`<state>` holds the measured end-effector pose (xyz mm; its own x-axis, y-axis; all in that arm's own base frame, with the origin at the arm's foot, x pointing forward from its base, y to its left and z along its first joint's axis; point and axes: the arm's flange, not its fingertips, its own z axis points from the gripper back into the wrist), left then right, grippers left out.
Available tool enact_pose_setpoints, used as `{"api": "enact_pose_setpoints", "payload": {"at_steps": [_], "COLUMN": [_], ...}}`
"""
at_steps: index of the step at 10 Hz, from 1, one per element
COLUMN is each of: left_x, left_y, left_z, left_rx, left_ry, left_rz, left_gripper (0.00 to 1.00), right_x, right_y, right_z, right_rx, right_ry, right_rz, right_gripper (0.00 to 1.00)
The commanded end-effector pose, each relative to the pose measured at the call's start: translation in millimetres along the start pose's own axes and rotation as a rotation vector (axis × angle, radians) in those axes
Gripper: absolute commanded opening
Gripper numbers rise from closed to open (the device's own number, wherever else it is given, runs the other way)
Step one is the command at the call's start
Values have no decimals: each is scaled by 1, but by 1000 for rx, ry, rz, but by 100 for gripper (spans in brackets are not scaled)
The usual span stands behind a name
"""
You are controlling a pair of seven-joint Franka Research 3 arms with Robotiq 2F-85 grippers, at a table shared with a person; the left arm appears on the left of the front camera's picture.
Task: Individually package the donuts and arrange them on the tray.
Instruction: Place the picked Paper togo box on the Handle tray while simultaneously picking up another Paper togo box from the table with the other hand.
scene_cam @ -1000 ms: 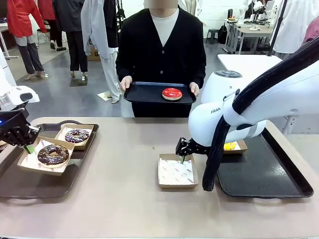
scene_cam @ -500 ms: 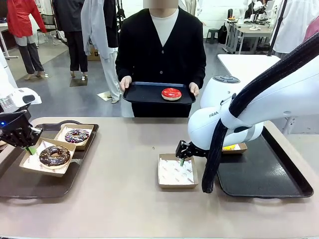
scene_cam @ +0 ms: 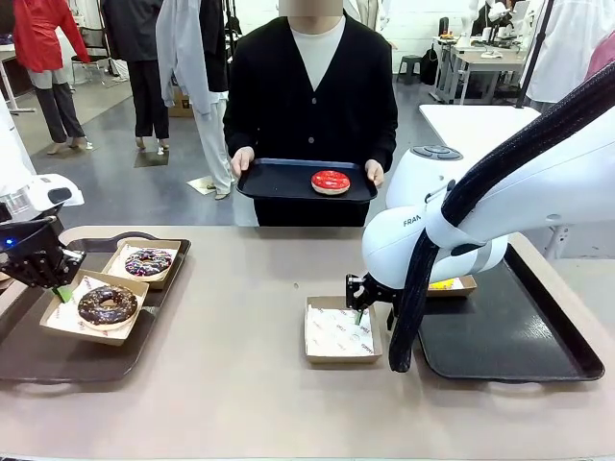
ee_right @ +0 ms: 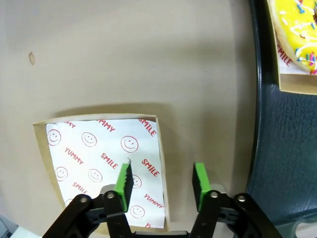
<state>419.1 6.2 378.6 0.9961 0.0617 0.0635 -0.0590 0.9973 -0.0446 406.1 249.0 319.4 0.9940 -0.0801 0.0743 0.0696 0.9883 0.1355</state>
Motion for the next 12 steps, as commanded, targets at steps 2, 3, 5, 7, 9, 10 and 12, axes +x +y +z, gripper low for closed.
{"api": "enact_pose_setpoints", "payload": {"at_steps": [2, 3, 5, 7, 9, 10, 12], "left_x": [3, 4, 4, 4, 4, 4, 4], "left_y": [-5, -6, -6, -6, -4, -2, 3], "left_z": [-7, -7, -9, -9, -8, -7, 2], "left_rx": [-10, -13, -19, -21, -32, -38, -120], "left_ry": [7, 12, 21, 25, 24, 25, 32], "left_rz": [3, 3, -5, -7, -3, 0, 1], "left_gripper": [56, 100, 100, 87, 100, 100, 96], "right_x": [2, 2, 1, 1, 2, 2, 5], "right_y": [6, 6, 6, 6, 6, 7, 13], "right_z": [-1, 0, 0, 0, 0, 0, 17], "right_rx": [-22, -23, -22, -21, -24, -25, -17], "right_ry": [-20, -22, -24, -22, -24, -21, -46], "right_rz": [-13, -12, -15, -17, -22, -22, -17], "right_gripper": [0, 0, 0, 0, 0, 0, 0]}}
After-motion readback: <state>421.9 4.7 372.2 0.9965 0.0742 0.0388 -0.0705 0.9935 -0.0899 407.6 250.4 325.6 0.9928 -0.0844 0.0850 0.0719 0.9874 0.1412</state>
